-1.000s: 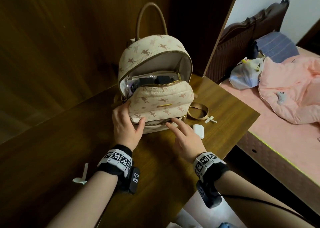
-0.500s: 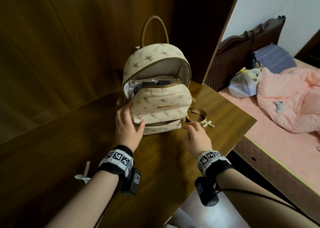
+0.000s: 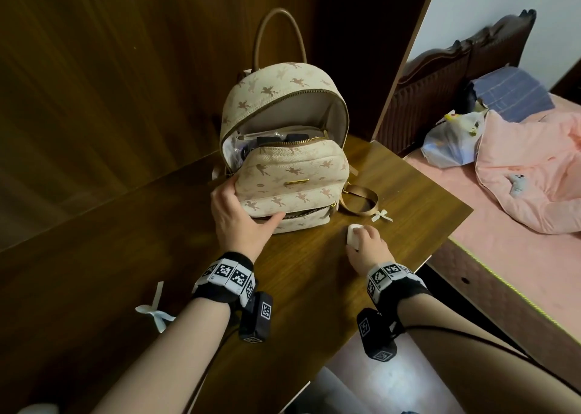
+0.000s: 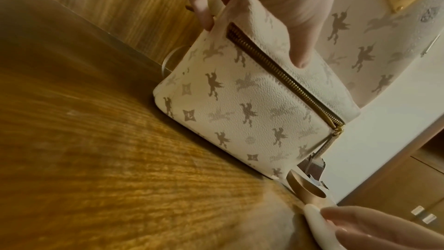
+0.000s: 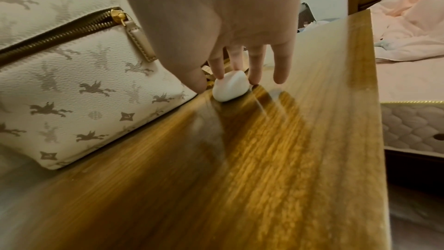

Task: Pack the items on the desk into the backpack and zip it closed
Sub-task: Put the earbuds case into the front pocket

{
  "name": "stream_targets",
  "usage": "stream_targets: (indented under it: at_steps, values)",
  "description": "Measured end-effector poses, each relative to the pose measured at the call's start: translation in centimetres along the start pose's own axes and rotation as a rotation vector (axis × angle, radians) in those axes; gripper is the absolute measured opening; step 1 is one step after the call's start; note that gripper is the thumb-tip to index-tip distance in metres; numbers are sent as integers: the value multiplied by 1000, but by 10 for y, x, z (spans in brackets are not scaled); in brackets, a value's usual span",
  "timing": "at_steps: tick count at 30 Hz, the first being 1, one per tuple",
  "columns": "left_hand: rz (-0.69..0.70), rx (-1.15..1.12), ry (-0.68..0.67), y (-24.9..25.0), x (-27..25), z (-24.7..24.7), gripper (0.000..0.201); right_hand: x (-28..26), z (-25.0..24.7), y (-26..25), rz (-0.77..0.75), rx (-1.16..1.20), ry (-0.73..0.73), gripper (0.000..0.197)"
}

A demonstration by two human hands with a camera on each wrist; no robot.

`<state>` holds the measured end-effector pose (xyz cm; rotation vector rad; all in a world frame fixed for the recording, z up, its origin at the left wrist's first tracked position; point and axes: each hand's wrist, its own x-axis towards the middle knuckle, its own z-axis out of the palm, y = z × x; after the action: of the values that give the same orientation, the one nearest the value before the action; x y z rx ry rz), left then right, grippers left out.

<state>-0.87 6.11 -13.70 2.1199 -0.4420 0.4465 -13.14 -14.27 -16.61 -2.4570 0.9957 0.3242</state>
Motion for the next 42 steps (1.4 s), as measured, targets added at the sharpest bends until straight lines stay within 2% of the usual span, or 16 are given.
stream_targets:
  at_steps: [4,7,10,12,15,19,25,30,35,42]
  values:
    - [20,29,27,-4,3,5,99,0,-3,-1,3,-42,34,38]
    - [43,32,36,-5,4,8,98,4,-3,2,32,31,23,34]
    - [66,37,40,-8,4,8,97,7,-3,1,114,229,26,42]
    - [72,47,45,-10,5,9,98,8,-4,1,115,288,-11,52]
    - [81,41,52,-10,6,10,96,8,-9,3,-22,292,-34,43]
    - [113,46,56,-10,9,9,92,1,-21,-5,-211,472,5,35]
    - [134,69,43,-13,11,9,93,-13,-34,-30,-486,581,316,32]
    - [121,68,28,-14,9,9,89,-19,-34,-54,-671,542,442,30]
    - [133,87,27,-14,8,7,83,-16,-30,-69,-712,327,540,26]
    - [130,85,19,-14,10,6,82,-14,-27,-70,-740,339,545,27]
